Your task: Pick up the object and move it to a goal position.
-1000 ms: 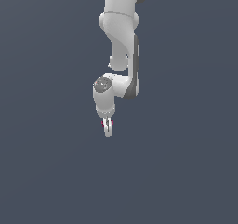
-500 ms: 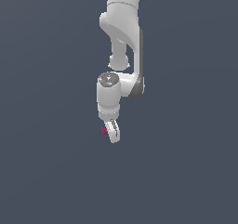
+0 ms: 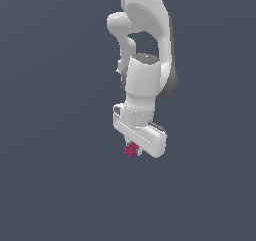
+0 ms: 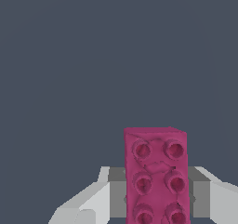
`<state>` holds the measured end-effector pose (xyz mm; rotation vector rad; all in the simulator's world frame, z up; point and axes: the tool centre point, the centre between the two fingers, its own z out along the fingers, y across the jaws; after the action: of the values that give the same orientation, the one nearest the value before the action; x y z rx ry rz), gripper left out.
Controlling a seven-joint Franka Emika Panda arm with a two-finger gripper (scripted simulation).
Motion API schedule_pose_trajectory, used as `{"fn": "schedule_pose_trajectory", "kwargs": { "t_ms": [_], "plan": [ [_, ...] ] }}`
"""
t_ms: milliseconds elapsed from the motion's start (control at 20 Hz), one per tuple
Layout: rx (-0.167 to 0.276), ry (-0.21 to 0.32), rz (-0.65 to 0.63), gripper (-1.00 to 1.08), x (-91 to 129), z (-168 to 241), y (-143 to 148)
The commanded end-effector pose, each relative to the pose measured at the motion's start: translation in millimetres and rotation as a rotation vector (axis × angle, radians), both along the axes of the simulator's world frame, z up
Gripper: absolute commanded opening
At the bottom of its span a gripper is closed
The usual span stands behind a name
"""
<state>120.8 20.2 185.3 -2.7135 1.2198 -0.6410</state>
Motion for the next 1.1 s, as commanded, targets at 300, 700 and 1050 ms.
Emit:
{"fn": "schedule_pose_trajectory", "kwargs": {
  "t_ms": [300, 700, 1050],
  "plan": [
    [-0.106, -0.205, 0.299, -1.0, 29.2, 99.1, 87.1],
    [-0.19, -0.373, 0.547, -1.0, 15.0, 173.2, 169.4],
    [-0.222, -0.436, 0.643, -1.0, -0.2, 197.6, 201.0]
  ]
}}
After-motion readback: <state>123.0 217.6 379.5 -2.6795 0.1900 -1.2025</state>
